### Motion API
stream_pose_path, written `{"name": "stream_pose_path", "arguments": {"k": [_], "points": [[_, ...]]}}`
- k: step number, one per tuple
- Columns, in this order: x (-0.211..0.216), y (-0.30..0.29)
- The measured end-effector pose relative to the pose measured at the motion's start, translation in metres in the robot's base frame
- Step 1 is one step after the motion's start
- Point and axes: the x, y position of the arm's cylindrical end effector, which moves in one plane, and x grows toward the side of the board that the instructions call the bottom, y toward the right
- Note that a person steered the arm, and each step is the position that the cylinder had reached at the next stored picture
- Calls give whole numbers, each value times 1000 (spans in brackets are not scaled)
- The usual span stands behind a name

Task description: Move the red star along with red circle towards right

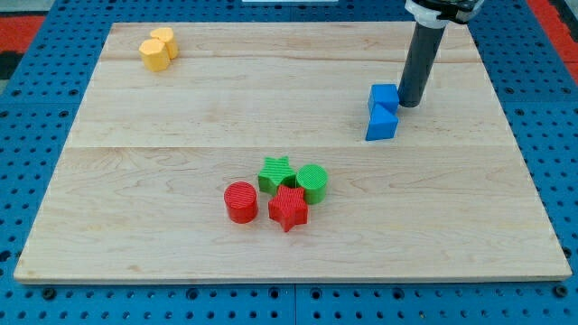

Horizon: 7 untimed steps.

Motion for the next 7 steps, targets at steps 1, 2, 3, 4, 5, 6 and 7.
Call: {"name": "stream_pose_path", "arguments": {"k": [1, 2, 3, 4, 5, 6, 7], "points": [[32, 17], [87, 30], [133, 30], [165, 26], [192, 10], [195, -1], [195, -19]]}}
